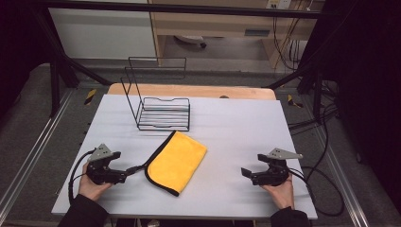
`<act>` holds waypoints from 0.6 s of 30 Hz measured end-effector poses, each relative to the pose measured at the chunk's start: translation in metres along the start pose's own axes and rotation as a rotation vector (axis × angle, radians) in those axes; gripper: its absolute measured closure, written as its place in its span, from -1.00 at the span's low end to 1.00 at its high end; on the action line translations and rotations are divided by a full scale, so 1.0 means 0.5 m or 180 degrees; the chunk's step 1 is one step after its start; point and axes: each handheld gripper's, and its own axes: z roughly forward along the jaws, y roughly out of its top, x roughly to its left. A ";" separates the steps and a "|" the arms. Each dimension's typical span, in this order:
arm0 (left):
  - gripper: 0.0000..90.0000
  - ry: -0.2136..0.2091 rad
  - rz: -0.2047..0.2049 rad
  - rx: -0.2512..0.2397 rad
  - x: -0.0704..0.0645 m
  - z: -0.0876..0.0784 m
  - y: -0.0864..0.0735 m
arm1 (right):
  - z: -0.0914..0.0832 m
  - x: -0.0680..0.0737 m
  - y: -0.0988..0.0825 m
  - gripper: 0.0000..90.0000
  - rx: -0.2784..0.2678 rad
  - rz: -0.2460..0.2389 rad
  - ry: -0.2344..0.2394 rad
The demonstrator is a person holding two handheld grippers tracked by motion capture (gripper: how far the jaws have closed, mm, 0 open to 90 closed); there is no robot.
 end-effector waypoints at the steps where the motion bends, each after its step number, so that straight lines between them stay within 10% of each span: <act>1: -0.81 0.0003 -0.0003 0.0007 -0.001 0.000 0.001 | 0.000 0.000 0.000 -0.98 0.0000 0.0007 -0.0004; 18: -0.37 -0.0090 -0.0165 0.0096 -0.041 0.035 0.034 | 0.006 0.012 0.003 -0.97 0.0027 0.0018 -0.0029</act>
